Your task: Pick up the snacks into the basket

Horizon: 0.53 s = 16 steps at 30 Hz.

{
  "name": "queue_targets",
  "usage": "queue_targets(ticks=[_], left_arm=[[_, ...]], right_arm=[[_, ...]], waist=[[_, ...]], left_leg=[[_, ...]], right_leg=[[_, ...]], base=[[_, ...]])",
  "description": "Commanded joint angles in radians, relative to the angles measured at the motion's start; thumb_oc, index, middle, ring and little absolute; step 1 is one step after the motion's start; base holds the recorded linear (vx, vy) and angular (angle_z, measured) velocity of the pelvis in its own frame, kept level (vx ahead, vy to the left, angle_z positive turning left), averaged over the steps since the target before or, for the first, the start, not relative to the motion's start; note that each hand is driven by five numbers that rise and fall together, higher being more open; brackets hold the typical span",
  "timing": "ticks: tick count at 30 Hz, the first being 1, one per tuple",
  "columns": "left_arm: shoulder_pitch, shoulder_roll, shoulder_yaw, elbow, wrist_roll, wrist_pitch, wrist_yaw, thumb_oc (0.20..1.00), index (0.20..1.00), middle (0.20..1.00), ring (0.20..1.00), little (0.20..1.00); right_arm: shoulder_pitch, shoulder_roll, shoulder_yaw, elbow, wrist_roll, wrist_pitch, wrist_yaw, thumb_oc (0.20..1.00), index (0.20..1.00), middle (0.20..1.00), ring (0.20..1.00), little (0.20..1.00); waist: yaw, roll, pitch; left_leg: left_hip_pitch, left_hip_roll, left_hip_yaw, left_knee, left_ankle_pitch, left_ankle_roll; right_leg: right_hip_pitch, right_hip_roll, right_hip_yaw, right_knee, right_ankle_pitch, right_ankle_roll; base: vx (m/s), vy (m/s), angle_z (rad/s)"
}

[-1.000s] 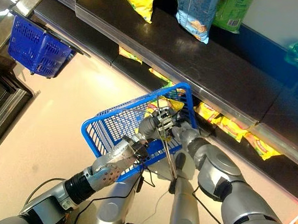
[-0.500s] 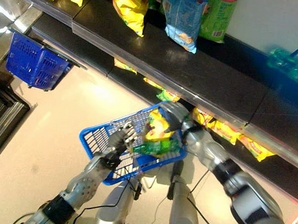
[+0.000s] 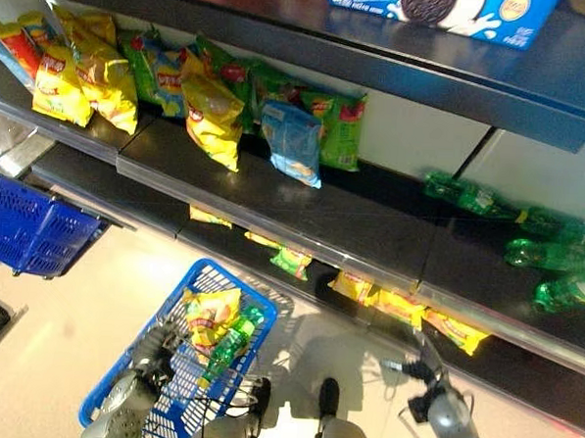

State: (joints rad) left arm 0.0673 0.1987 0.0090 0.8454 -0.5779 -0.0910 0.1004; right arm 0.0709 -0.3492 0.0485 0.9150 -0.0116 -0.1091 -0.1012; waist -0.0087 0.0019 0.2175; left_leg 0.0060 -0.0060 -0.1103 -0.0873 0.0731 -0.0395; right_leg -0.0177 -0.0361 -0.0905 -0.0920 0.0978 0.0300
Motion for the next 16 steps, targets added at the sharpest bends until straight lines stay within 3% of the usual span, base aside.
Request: queue_targets(ticks=[1,3,7,16], left_arm=[[-0.030,0.031,0.019,0.072,0.210,-0.060,0.013,0.200,0.200,0.200,0.200,0.200],[-0.059,0.024,0.033,0.286,0.306,-0.033,0.021,0.200,0.200,0.200,0.200,0.200],[-0.051,0.015,0.054,0.474,0.392,0.008,0.014,0.200,0.200,0.200,0.200,0.200],[-0.037,-0.006,0.035,0.482,0.387,0.011,0.004,0.200,0.200,0.200,0.200,0.200]], right_arm=[[-0.015,-0.015,-0.047,0.150,0.129,0.004,-0.058,1.000,1.000,1.000,1.000,1.000],[-0.024,-0.004,-0.108,0.351,0.170,0.037,-0.075,1.000,1.000,1.000,1.000,1.000],[-0.028,-0.021,-0.158,0.542,0.175,0.100,-0.056,1.000,1.000,1.000,1.000,1.000],[-0.096,0.035,-0.125,0.532,0.206,0.109,-0.070,1.000,1.000,1.000,1.000,1.000]], waist=[[0.027,-0.005,-0.095],[0.026,-0.004,-0.123],[0.024,-0.006,-0.157],[0.030,-0.003,-0.190]], left_leg=[[-0.030,-0.046,0.026,0.032,-0.038,0.012],[-0.007,-0.041,0.033,0.025,-0.046,0.011],[0.018,-0.032,0.030,0.009,-0.050,0.008],[0.040,-0.024,0.032,0.000,-0.059,0.008]], right_leg=[[-0.047,-0.049,0.036,0.029,-0.019,0.112],[-0.024,-0.045,0.039,0.023,-0.025,0.110],[0.002,-0.041,0.038,0.013,-0.030,0.107],[0.027,-0.033,0.039,0.005,-0.043,0.102]], base=[[0.11,-0.028,-0.11],[0.11,-0.021,0.03],[0.09,-0.032,-0.05],[0.04,-0.020,-0.03]])
